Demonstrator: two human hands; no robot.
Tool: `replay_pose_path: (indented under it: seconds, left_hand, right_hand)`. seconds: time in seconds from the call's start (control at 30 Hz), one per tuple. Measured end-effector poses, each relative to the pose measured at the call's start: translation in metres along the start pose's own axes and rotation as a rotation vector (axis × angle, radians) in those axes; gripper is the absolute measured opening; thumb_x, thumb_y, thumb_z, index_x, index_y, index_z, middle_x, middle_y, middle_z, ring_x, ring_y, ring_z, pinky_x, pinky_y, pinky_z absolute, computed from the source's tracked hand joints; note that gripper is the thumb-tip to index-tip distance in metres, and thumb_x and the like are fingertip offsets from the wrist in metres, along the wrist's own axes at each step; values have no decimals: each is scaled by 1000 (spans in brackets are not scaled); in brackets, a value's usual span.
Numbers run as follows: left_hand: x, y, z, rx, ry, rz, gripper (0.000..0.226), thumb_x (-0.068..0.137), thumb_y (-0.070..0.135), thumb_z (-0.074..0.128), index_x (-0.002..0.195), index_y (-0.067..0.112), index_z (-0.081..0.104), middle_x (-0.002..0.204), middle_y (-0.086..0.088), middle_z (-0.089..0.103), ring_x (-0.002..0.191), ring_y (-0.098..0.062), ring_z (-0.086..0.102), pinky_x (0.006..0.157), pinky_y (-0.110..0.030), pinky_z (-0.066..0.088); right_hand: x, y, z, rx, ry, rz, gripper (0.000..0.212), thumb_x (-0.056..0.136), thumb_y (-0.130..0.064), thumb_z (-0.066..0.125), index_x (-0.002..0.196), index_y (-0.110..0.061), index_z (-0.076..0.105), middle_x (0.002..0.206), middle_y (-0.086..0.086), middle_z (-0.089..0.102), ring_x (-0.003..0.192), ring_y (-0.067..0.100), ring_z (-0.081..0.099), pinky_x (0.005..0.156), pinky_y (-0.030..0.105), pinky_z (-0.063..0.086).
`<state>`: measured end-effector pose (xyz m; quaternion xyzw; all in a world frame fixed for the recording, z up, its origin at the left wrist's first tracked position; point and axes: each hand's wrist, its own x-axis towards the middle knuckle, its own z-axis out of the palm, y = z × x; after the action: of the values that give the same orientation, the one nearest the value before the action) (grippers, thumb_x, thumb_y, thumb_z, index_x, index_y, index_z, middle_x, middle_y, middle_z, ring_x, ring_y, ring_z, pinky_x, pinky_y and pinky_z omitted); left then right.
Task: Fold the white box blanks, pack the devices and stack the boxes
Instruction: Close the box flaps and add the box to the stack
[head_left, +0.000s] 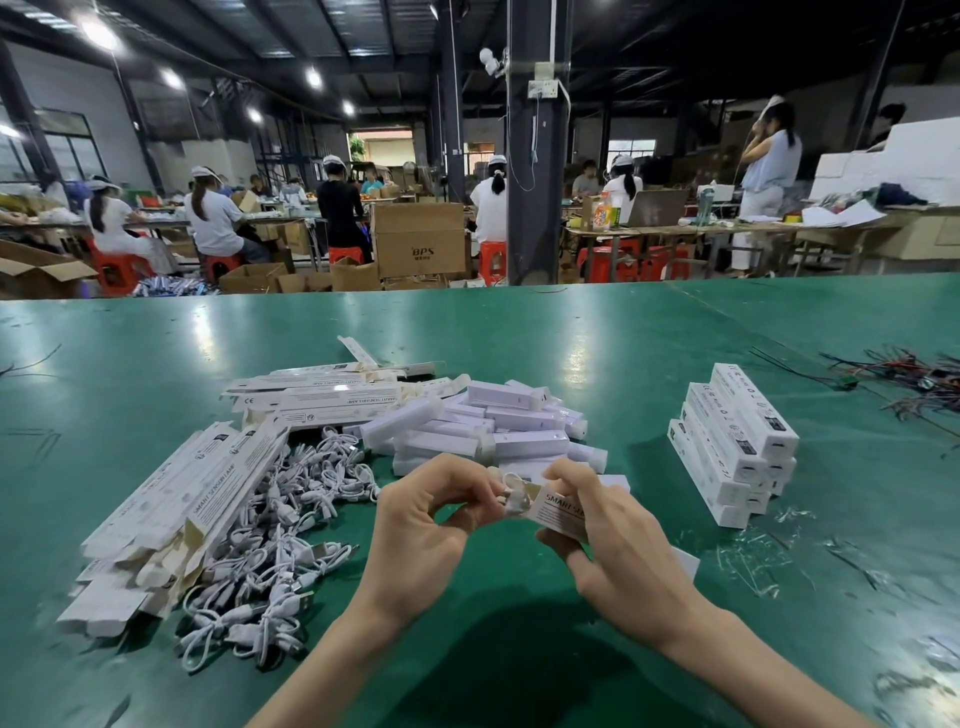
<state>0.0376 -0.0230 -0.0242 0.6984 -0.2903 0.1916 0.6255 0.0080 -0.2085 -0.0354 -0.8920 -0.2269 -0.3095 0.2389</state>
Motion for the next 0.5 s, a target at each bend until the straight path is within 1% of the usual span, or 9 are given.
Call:
replay_pose_path:
  seconds: [0.1,0.17,0.23,0.3,0.37,0.4,0.43,0.5]
  left_hand:
    - [0,-1,-2,0,-11,16,47,68,-35,53,68,11,61,82,-1,69,83,-18,69,74,-27,57]
    - [0,0,-3,2,-27,31,41,68,-27,54,69,13,61,81,1,68,82,-17,68,73,-28,57]
    - [0,1,-2,17,-33,8,39,70,-21,59,73,18,62,82,3,68,81,-18,68,75,-30,57]
    - [1,1,-1,79,-41,-22,42,75,-17,68,87,23,64,87,3,69,82,-17,68,78,-31,57]
    - [2,-1,-1,146,-69,-45,52,77,-12,72,107,29,61,97,6,67,83,-16,67,83,-27,55]
    - [3,-2,-1,169,-89,-58,58,79,-10,71,114,33,58,101,8,67,83,-13,67,85,-24,54]
    - [4,-2,-2,188,-112,-69,61,80,-8,71,119,37,55,102,11,68,85,-10,68,87,-21,52]
    - [4,-2,-3,221,-143,-72,62,83,-4,70,122,41,53,100,17,69,88,-4,68,88,-18,51]
  right_hand:
    - [0,2,-1,16,-16,10,66,71,-7,80,119,-28,39,92,-6,65,71,18,51,63,31,44]
    - [0,2,-1,26,-24,17,63,74,-10,78,118,-32,39,90,-7,64,71,23,54,64,35,47]
    - [0,3,-2,49,-33,39,64,76,-12,76,121,-36,38,90,-12,60,74,23,53,67,37,48]
    - [1,5,-3,55,-38,48,68,77,-12,76,124,-39,36,89,-15,56,73,19,50,68,35,46]
    - [2,4,-4,50,-27,12,71,74,-8,77,126,-37,38,88,-17,53,71,13,45,66,32,44]
    - [3,4,-5,53,-29,-10,72,73,-6,77,126,-35,39,89,-16,55,72,12,45,65,33,45]
    - [4,4,-5,51,-38,-37,70,74,-4,75,127,-34,39,91,-12,59,73,14,48,65,36,47]
    - [4,4,-6,21,-63,-106,68,77,-2,70,129,-33,39,92,-2,61,73,20,52,61,39,49]
